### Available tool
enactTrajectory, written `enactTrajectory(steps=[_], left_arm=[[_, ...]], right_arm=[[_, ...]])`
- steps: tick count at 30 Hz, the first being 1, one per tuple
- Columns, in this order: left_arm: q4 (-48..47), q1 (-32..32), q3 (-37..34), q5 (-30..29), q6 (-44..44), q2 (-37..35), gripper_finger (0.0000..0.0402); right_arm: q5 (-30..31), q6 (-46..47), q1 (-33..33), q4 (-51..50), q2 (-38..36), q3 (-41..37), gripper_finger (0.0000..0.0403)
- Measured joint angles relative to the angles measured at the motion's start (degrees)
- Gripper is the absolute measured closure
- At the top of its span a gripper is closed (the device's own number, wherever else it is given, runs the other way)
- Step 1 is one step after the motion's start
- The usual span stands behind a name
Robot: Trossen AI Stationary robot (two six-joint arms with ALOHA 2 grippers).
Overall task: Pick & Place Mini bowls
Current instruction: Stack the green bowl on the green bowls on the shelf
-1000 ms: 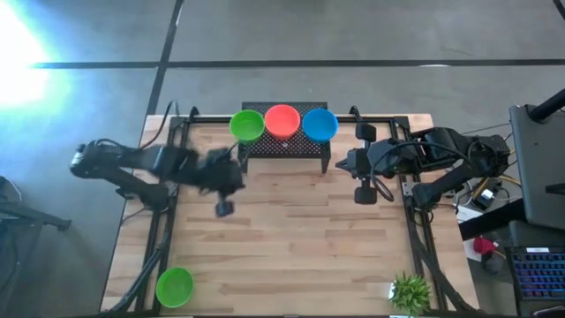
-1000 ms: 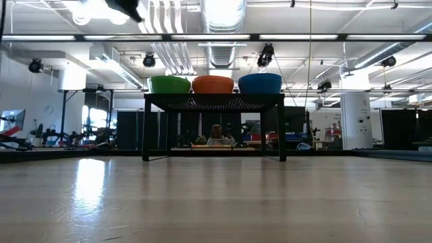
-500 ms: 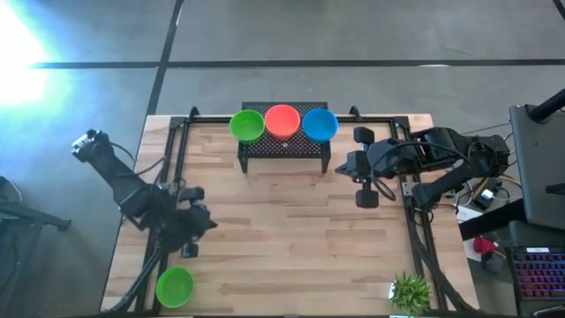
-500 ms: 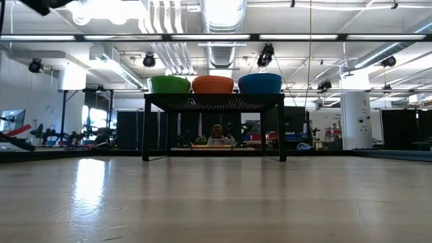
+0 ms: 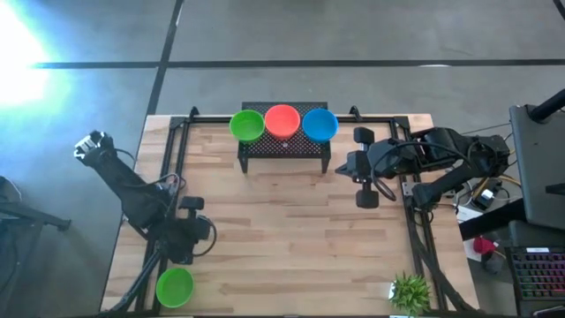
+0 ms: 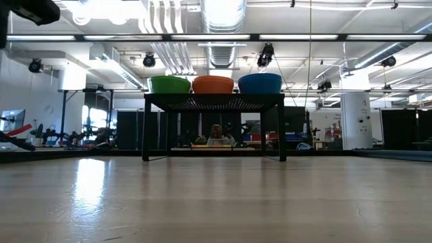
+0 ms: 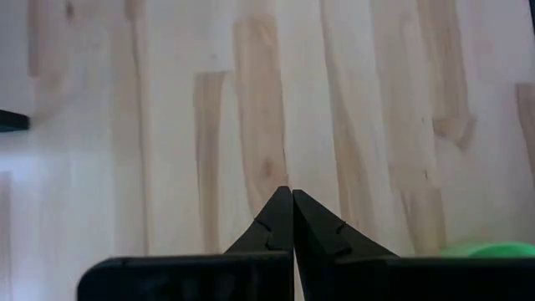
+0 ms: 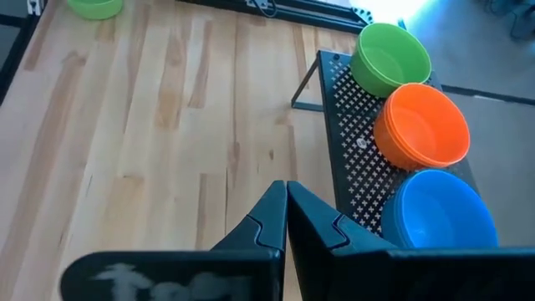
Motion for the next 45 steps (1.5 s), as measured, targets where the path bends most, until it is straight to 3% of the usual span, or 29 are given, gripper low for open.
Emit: enactTrajectory(steps=[8,12,18,23,33,45], left_arm=[[-1.3,-3.4,0.0,1.0,-0.2,-0.1,0.0402],[-1.5,-3.4,0.0,6.4,-0.6,-0.1,0.0401],[-4.1,-3.4,0.0,8.8,-0.7,-0.1,0.04],[-3.8,-3.5,-0.8,14.2,-2.5,-0.1,0.0375],[11.1,-7.2,-9.2,24.7,-6.7,0.1,0.0338],[20.8,-8.5,-17.2,27.0,-7.0,0.1,0.0338]], right_arm=[[0.0,0.3,0.0,-0.1,0.0,0.0,0.0394],[0.0,0.3,0.0,0.0,0.0,0.0,0.0394],[0.5,0.3,0.0,0.0,0.0,0.0,0.0394],[0.5,1.0,0.0,0.1,0.0,0.0,0.0394],[0.5,1.4,0.0,0.1,0.0,0.0,0.0394],[0.6,2.7,0.0,0.3,-0.1,0.0,0.0394]])
